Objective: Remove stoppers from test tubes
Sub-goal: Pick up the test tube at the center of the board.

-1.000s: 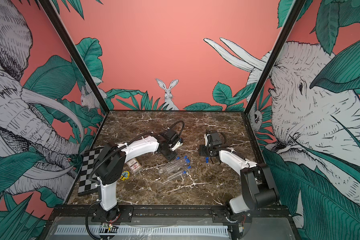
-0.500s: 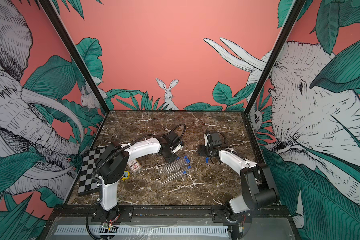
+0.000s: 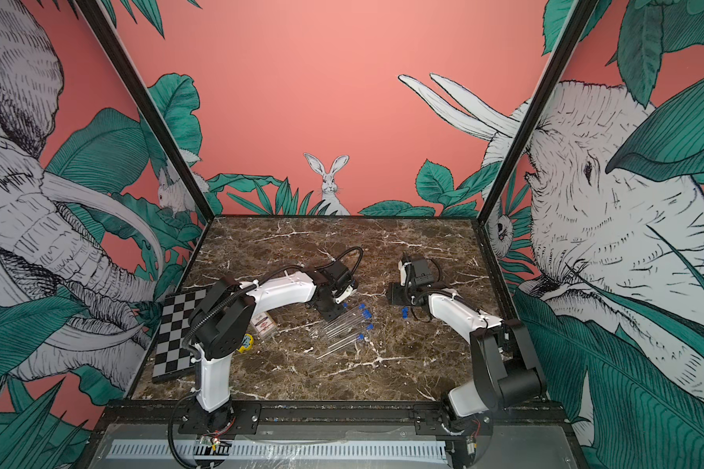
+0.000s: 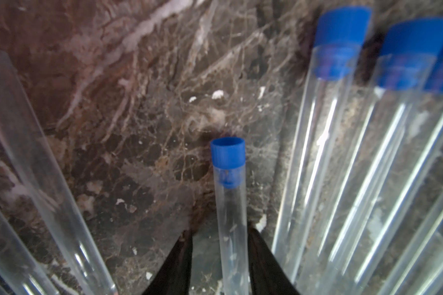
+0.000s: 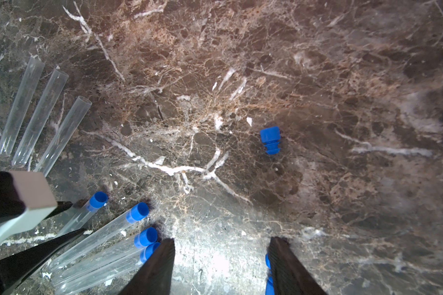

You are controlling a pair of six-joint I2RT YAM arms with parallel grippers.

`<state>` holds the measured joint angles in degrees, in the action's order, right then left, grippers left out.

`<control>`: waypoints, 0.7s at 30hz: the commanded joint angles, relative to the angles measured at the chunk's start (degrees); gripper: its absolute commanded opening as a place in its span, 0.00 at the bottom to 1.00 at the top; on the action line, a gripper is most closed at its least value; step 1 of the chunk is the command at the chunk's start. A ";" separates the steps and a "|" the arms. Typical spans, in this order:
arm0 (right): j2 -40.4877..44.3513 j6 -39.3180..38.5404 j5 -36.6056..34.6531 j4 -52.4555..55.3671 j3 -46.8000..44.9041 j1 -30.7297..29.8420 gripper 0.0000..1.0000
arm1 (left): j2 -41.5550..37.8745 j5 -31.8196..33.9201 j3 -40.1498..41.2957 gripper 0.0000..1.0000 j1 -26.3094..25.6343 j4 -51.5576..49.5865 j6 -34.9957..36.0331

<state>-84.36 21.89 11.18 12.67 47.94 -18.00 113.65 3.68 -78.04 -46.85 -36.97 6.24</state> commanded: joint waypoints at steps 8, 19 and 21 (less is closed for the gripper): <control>2.23 1.36 0.16 -1.41 -0.12 -0.28 0.61 | -1.27 -0.79 2.45 0.16 -0.35 0.16 -0.91; 4.66 2.36 12.37 -10.79 -3.90 -0.24 0.73 | -5.82 -8.83 1.07 0.05 4.74 2.17 -2.13; 4.23 3.01 15.96 -13.27 -4.28 -0.28 0.74 | -7.23 -10.04 0.40 0.05 5.94 2.25 -2.19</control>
<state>-80.60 24.05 20.12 5.45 44.47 -18.00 111.70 -2.81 -77.34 -42.92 -35.40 5.02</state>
